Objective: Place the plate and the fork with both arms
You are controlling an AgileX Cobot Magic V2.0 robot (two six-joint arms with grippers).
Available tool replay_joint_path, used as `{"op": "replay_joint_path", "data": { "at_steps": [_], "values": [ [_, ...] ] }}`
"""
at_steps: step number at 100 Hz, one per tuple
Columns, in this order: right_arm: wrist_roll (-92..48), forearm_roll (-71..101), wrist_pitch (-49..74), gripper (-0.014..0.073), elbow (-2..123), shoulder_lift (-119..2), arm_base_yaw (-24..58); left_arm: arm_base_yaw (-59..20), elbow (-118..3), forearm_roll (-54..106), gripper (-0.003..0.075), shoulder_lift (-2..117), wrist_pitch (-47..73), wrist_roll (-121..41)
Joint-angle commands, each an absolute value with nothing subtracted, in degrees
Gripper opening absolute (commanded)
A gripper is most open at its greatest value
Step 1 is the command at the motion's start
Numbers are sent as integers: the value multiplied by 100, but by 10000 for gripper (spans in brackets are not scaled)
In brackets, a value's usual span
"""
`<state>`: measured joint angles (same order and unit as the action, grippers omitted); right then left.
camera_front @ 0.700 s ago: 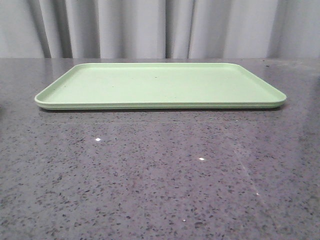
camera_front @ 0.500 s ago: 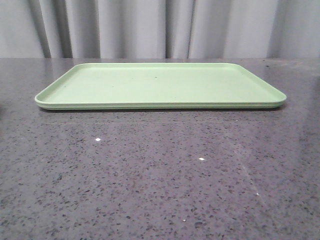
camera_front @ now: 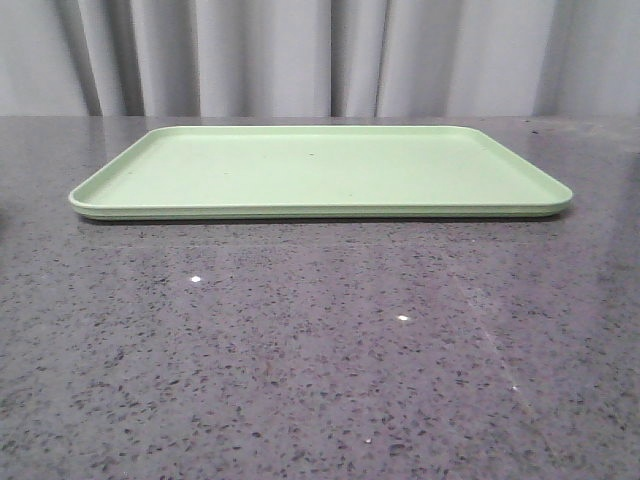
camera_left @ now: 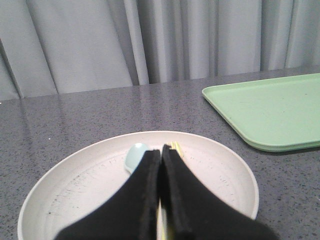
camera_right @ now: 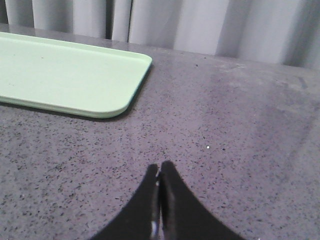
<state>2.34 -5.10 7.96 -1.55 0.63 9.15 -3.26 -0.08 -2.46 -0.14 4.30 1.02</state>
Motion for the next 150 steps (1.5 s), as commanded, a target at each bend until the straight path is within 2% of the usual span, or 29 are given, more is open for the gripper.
{"op": "replay_joint_path", "data": {
  "at_steps": [1, 22, 32, 59, 91, 116, 150],
  "values": [
    [152, -626, 260, -119, -123, 194, 887, -358, 75, -234, -20, -202, -136, 164],
    [152, -615, -244, -119, -118, 194, 887, -358, -116, -34, -20, -202, -122, 164],
    [213, -301, -370, -119, -4, 180, 887, -358, -432, 279, -20, -163, 507, 164],
    [214, 141, 1036, -119, 1214, -415, 893, -358, -1848, 458, -20, 578, 1582, 164],
    [214, 141, 3167, -119, 3123, -1855, 893, -358, -4090, 425, -20, 2119, 4237, 164],
    [214, 157, 4326, -119, 4256, -2738, 893, -358, -5218, 385, -20, 3072, 5926, 164],
    [214, 157, 4342, -119, 4337, -2879, 893, -358, -5356, 356, -20, 3214, 6006, 164]
  ]
}}
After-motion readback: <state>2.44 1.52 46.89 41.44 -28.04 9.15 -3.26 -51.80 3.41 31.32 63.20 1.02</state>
